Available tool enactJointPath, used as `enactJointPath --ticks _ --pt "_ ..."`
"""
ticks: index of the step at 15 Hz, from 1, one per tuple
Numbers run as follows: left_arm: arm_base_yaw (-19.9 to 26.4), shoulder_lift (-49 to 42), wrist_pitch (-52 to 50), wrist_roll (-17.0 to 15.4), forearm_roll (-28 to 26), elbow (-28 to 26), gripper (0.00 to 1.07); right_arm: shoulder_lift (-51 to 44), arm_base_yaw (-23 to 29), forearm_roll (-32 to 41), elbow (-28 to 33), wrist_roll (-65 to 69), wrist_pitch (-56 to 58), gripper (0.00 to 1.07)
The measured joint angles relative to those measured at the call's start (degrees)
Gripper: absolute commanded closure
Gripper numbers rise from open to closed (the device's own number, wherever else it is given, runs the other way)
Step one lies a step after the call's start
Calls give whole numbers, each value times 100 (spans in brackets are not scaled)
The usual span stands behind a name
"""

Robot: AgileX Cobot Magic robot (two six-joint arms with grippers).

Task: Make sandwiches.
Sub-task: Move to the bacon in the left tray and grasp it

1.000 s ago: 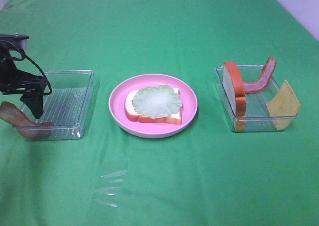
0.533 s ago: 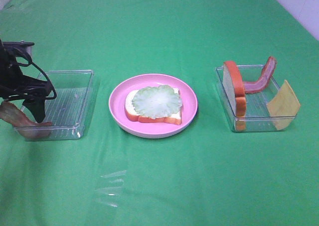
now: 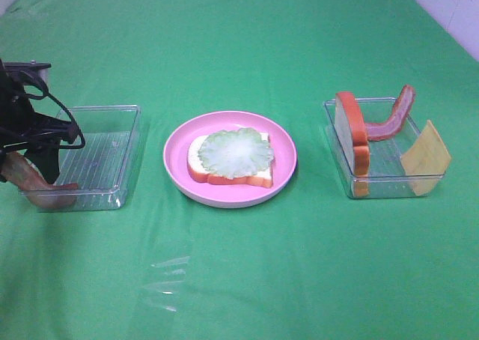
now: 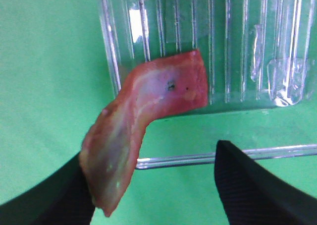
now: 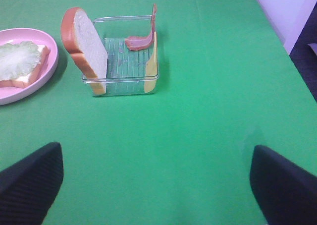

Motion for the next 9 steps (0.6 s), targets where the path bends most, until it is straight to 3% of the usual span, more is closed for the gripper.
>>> enactJointPath --ticks 5,6,7,9 --pt "0 0 0 -80 0 0 50 0 0 0 0 0 0 8" --pt "0 0 0 -97 0 0 57 0 0 0 0 0 0 8" --pt "0 0 0 -132 0 0 74 0 0 0 0 0 0 8" --pt "0 0 0 -149 0 0 86 0 0 0 0 0 0 8"
